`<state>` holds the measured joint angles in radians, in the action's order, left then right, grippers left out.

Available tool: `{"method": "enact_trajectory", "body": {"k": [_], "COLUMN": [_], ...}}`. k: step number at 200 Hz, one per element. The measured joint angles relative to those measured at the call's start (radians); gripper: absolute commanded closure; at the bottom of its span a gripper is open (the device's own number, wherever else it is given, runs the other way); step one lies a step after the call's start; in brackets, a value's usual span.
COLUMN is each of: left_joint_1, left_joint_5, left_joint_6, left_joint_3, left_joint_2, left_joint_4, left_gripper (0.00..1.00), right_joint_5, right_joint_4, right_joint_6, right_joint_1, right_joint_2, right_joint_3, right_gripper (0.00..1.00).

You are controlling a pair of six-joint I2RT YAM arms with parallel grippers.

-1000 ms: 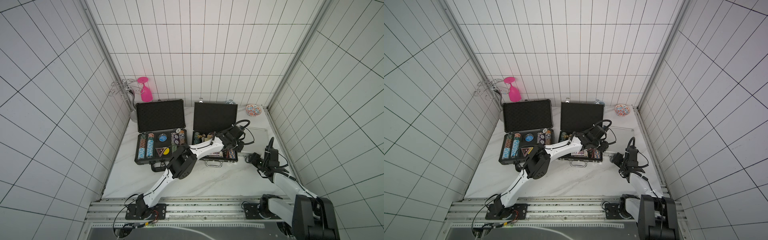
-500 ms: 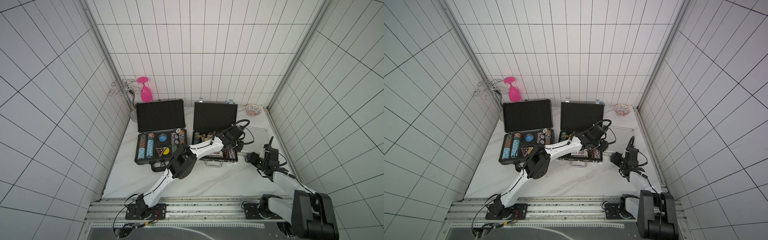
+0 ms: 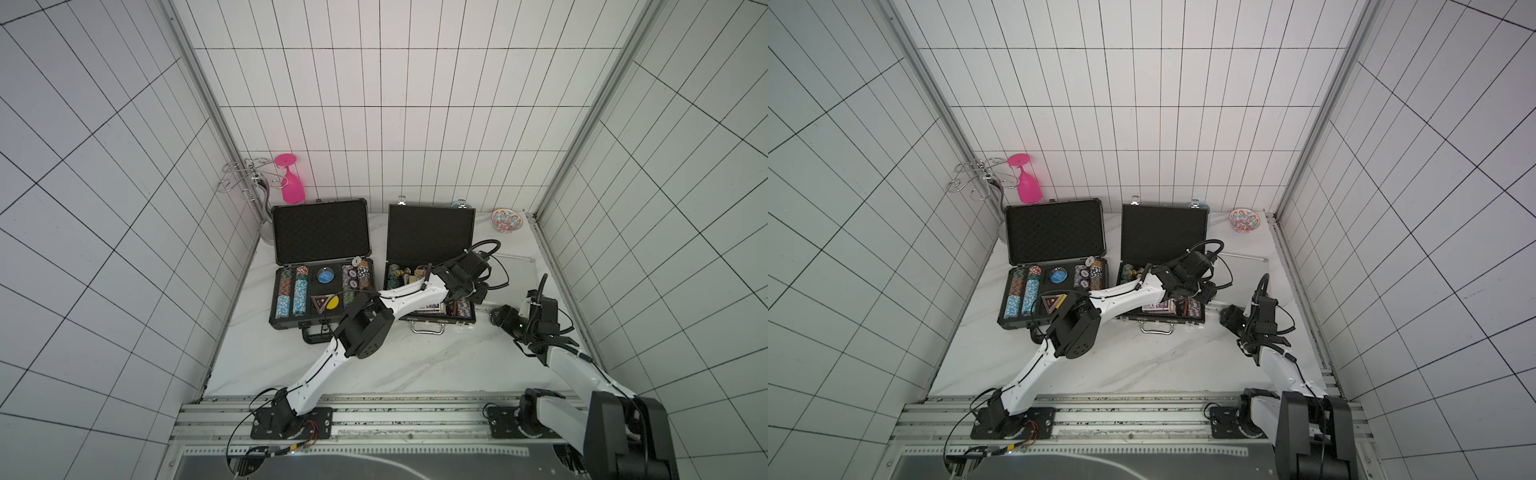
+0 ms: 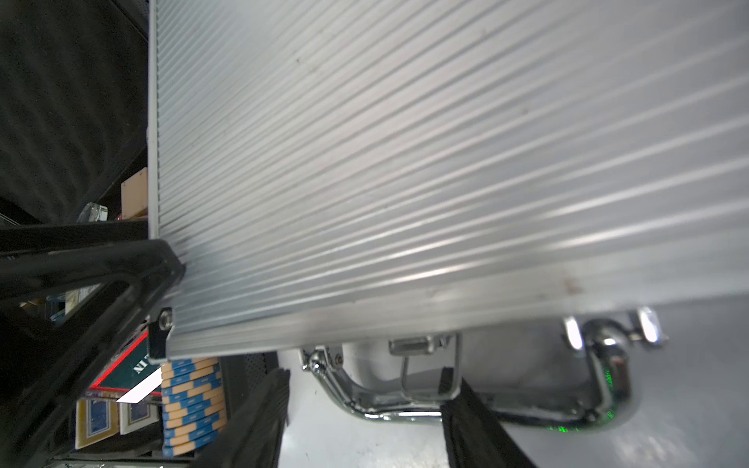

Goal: Close the poker set cases
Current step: Fasten the fastener on the poker set case.

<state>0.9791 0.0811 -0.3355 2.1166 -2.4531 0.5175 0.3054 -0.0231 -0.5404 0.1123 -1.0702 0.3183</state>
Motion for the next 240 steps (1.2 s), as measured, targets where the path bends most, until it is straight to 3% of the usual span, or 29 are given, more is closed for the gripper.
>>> {"method": "enact_trajectory", "body": {"k": [240], "left_joint_1": [0.000], "left_joint_5": [-0.001], "left_joint_6": [-0.004], "left_joint_3": [-0.013], "left_joint_2": [0.005], "left_joint_4": [-0.013], "left_gripper": [0.60], "right_joint_5": [0.053], "right_joint_4": [0.005], "right_joint_6": [-0.005], "right_joint_1": [0.045], "right_joint_2": [-0.004], "right_joint_3": [0.031], "right_gripper": [0.39]}}
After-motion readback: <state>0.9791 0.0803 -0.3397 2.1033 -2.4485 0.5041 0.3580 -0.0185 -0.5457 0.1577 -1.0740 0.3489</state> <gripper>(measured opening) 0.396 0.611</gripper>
